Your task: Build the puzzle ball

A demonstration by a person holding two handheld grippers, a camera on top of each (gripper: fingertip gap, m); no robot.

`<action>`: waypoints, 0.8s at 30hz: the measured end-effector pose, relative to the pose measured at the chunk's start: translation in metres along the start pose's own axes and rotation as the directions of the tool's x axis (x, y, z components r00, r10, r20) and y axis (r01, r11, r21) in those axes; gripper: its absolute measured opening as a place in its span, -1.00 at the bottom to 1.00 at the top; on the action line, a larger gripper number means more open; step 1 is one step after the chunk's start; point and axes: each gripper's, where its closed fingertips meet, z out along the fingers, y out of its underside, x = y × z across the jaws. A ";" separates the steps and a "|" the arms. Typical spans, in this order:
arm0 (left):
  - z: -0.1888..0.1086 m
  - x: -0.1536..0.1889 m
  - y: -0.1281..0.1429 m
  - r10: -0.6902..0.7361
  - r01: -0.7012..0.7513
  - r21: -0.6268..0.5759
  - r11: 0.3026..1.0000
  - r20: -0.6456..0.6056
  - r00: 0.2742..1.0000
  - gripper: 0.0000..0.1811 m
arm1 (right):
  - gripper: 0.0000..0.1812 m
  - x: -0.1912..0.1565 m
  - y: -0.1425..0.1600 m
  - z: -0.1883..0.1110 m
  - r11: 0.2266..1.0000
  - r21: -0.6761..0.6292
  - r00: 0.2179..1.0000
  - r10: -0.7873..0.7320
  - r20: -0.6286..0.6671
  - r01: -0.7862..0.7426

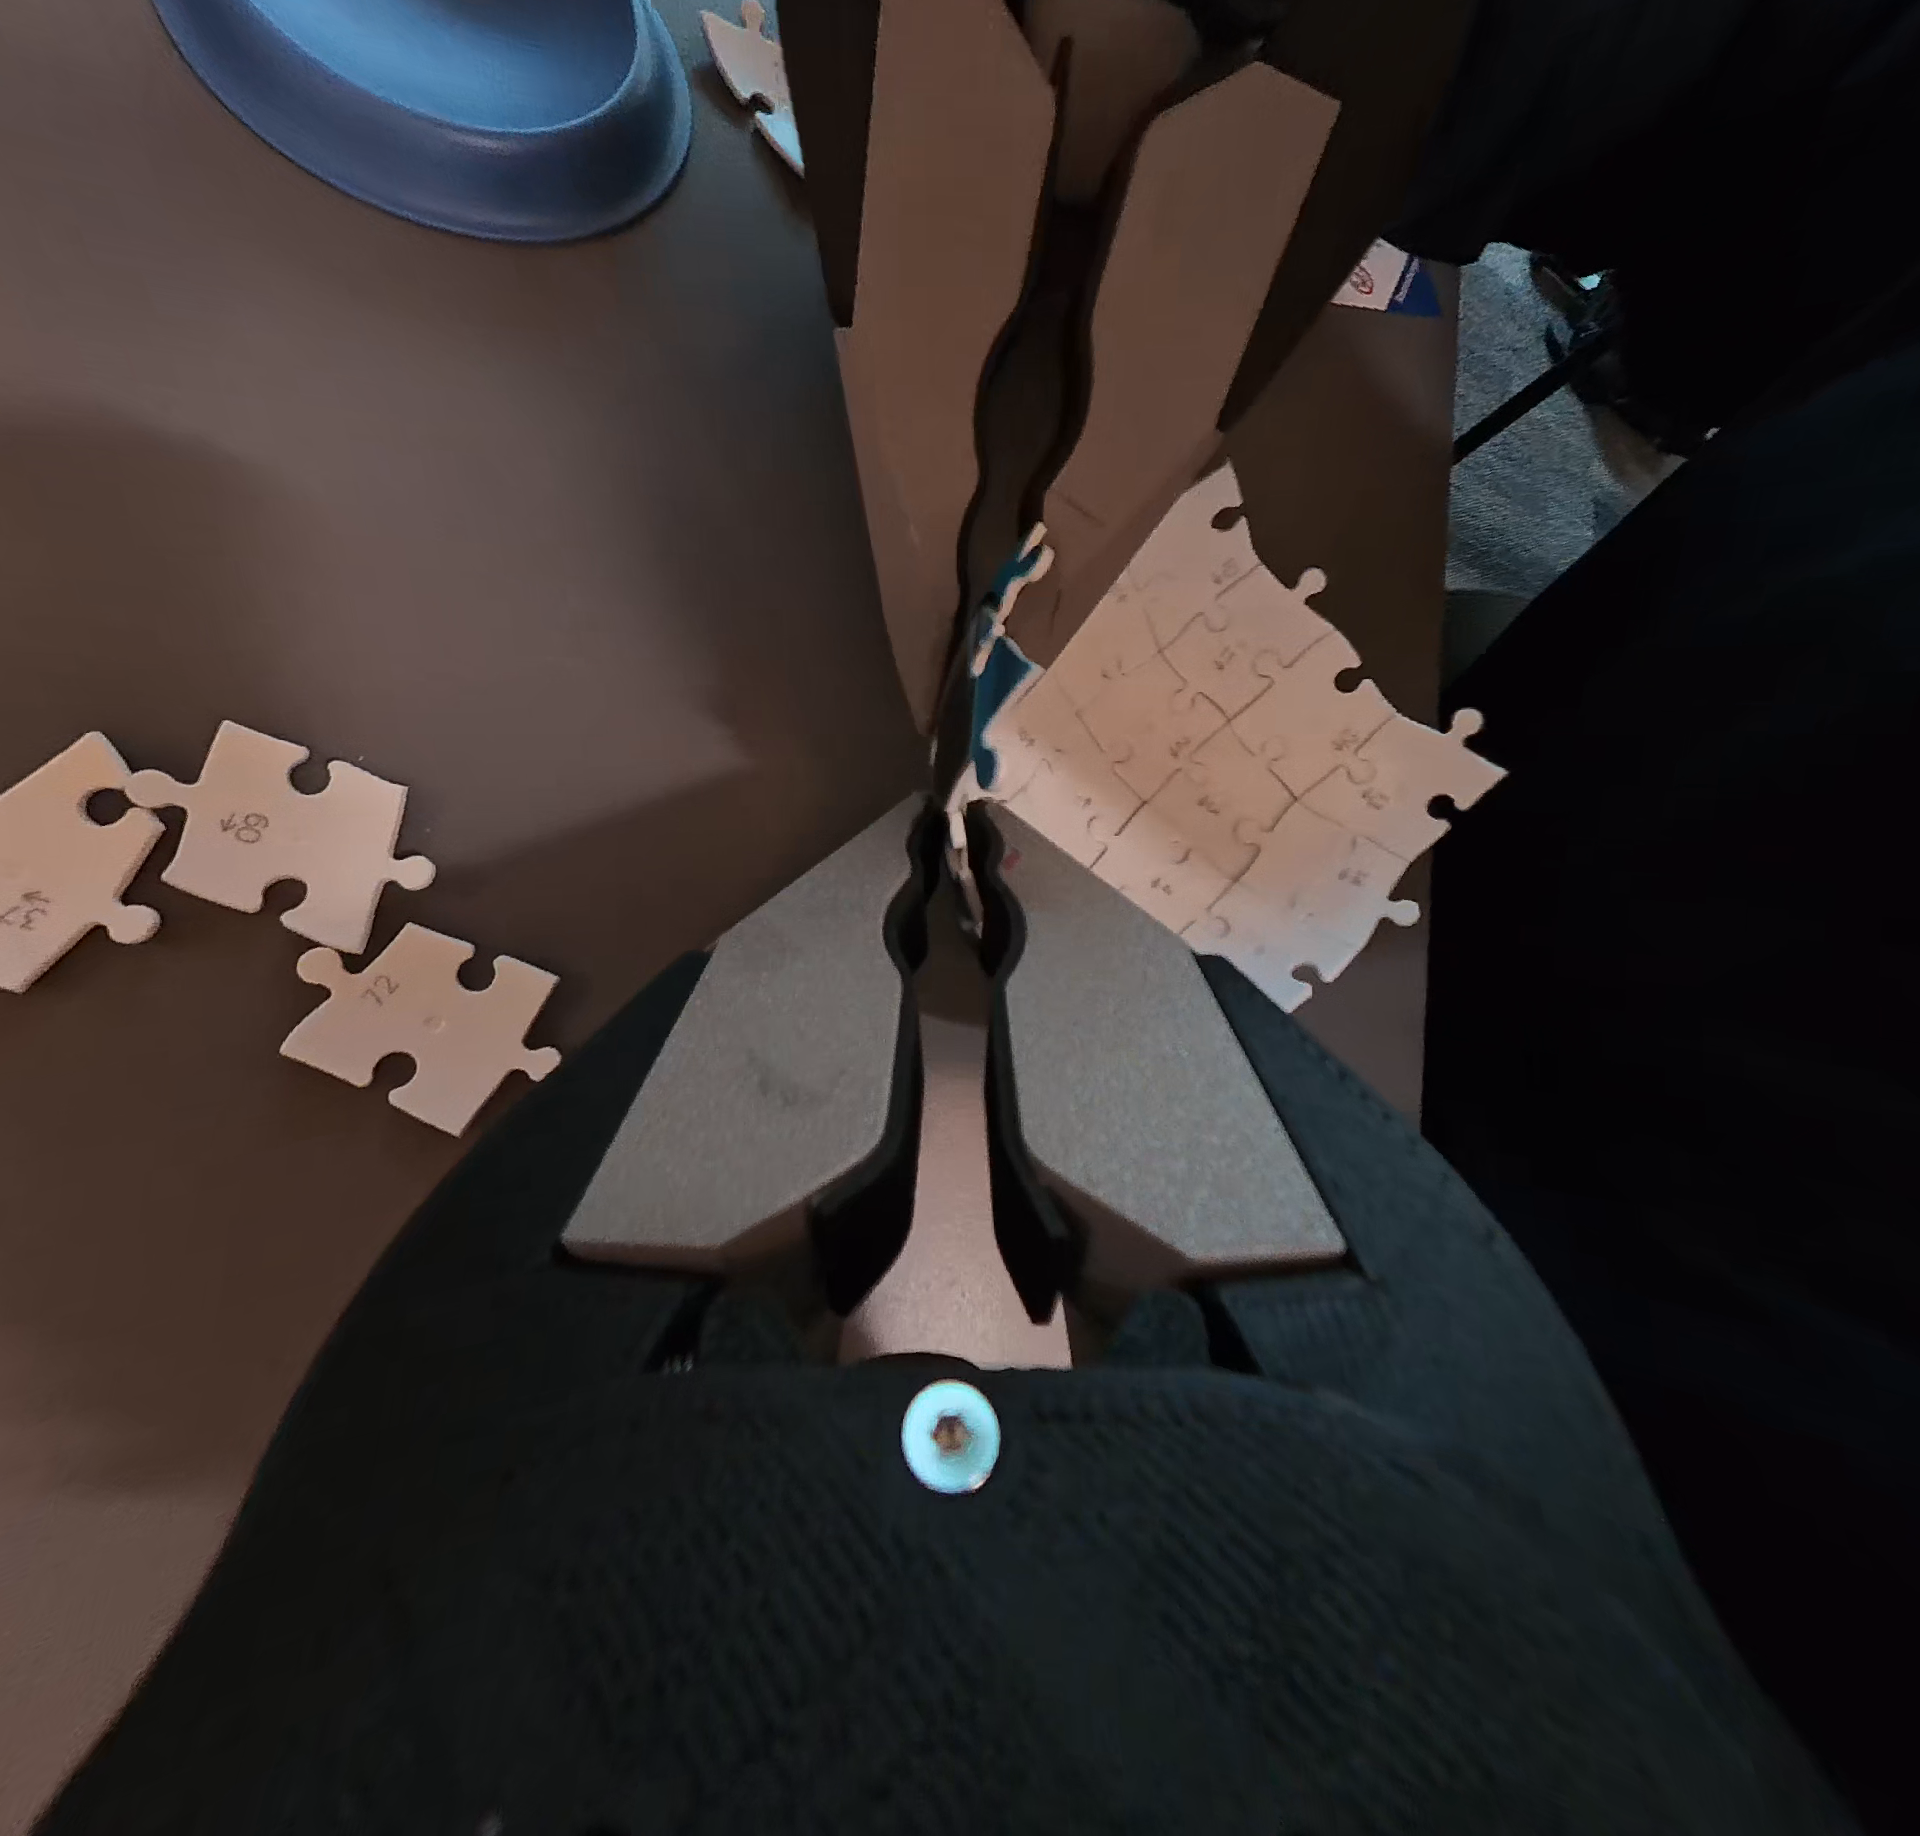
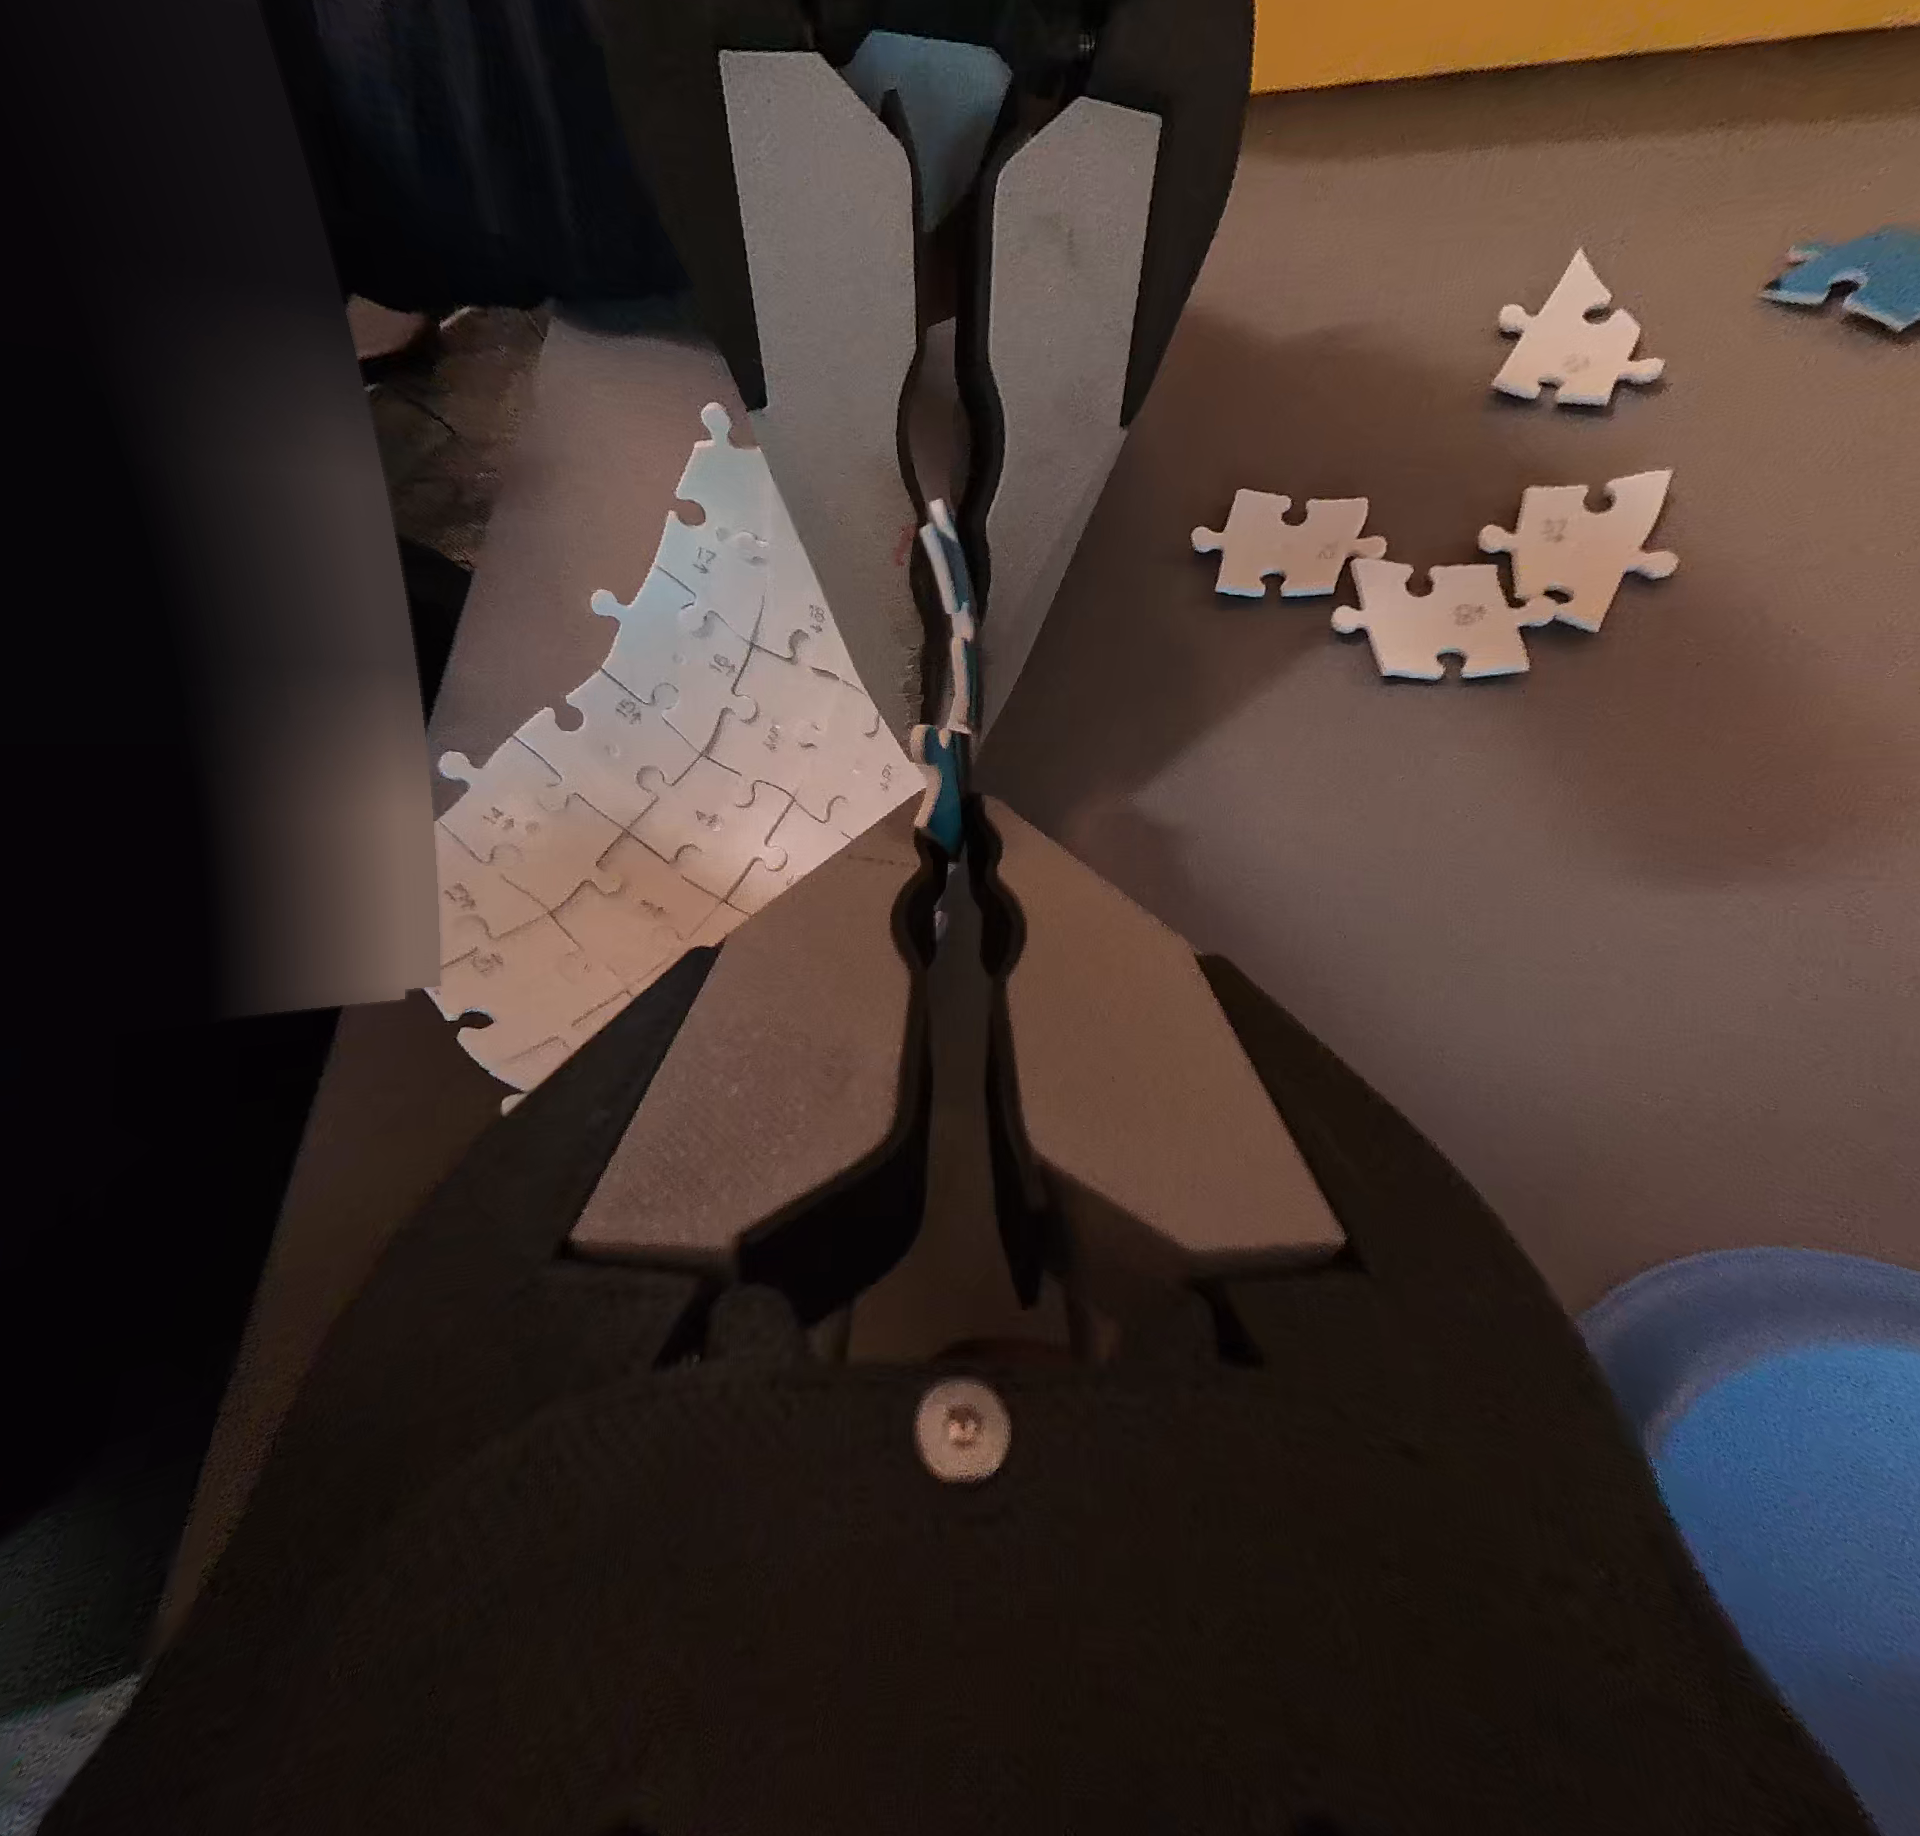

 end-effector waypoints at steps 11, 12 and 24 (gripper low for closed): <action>0.000 0.012 -0.005 0.029 -0.028 0.019 0.999 -0.045 0.999 -0.98 | -1.00 -0.014 -0.003 -0.006 0.951 0.017 0.906 0.290 0.308 -0.310; 0.000 0.012 -0.004 0.028 -0.027 0.016 1.000 -0.047 0.998 -0.97 | -1.00 -0.014 -0.003 -0.006 0.955 0.017 0.912 0.279 0.299 -0.298; -0.001 0.005 -0.001 0.040 -0.040 0.006 0.999 0.002 0.999 -0.98 | -1.00 -0.006 -0.001 -0.001 0.999 0.026 0.993 0.040 0.107 -0.043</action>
